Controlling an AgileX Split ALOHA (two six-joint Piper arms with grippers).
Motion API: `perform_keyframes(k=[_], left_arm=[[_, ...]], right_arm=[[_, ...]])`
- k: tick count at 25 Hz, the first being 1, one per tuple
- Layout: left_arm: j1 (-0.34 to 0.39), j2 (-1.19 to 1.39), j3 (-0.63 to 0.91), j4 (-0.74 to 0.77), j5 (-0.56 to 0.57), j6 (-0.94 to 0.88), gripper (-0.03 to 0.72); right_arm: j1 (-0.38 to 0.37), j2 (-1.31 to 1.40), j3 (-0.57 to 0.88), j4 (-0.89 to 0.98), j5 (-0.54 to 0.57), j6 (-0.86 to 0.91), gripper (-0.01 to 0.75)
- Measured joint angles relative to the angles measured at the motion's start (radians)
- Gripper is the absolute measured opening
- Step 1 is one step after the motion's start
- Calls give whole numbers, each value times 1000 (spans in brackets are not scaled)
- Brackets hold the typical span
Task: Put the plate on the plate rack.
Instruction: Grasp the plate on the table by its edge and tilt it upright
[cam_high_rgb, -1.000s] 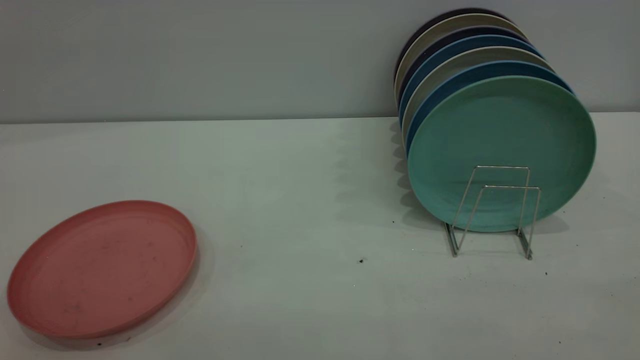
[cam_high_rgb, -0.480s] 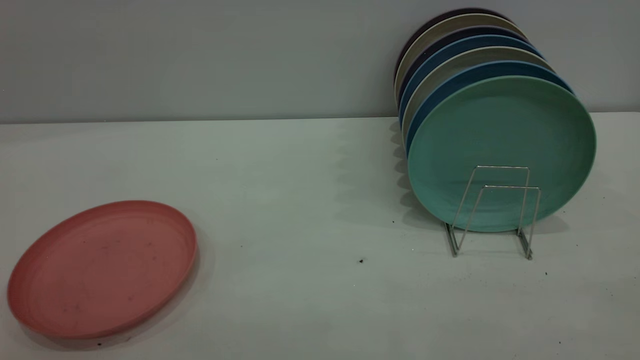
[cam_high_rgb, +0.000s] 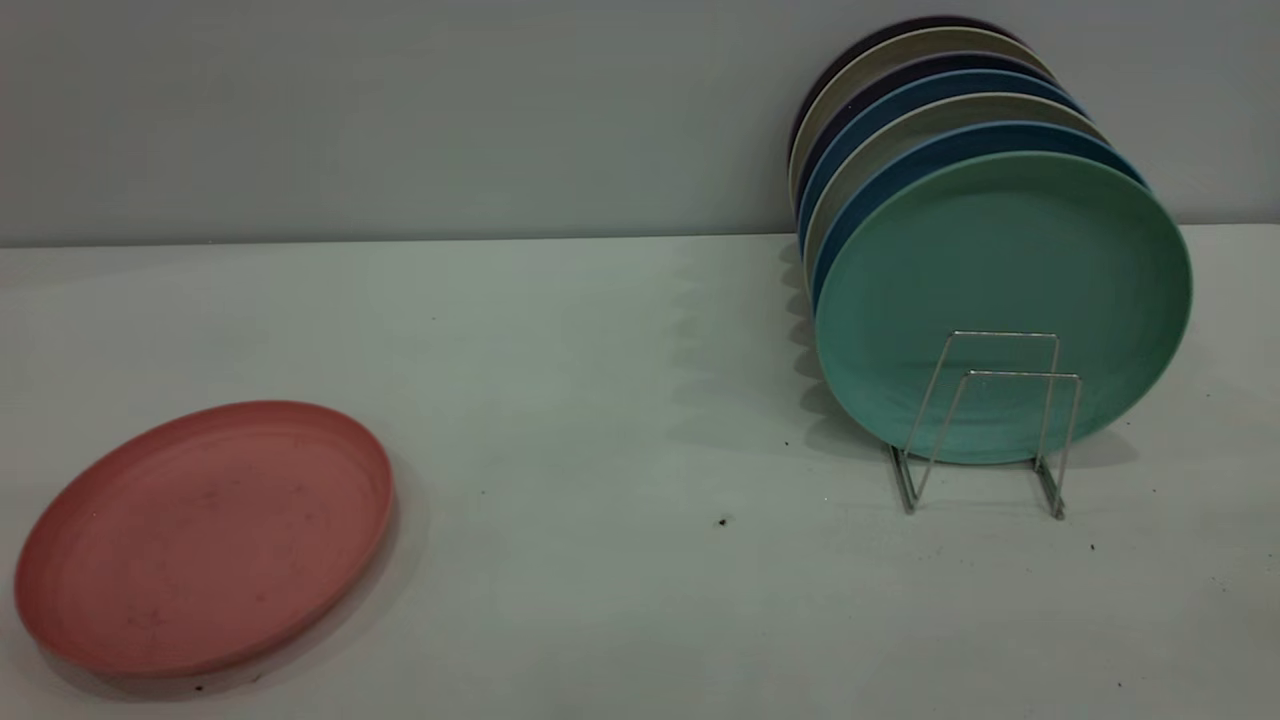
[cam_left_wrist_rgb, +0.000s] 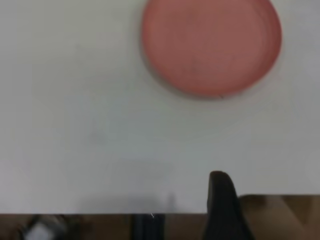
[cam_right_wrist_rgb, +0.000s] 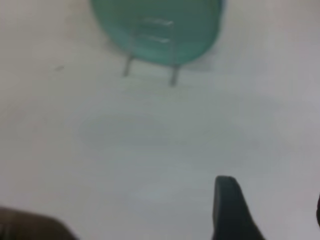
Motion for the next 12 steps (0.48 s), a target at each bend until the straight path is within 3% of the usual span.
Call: perform_keyframes(k=[7,12], left_arm=[[0,318,0,-145,-192,87,498],[0,513,0,-169,-309,123,498]], right_arm=[[0,297,0,212,-140,-197,419],[0,458,0,312,-220,-308,419]])
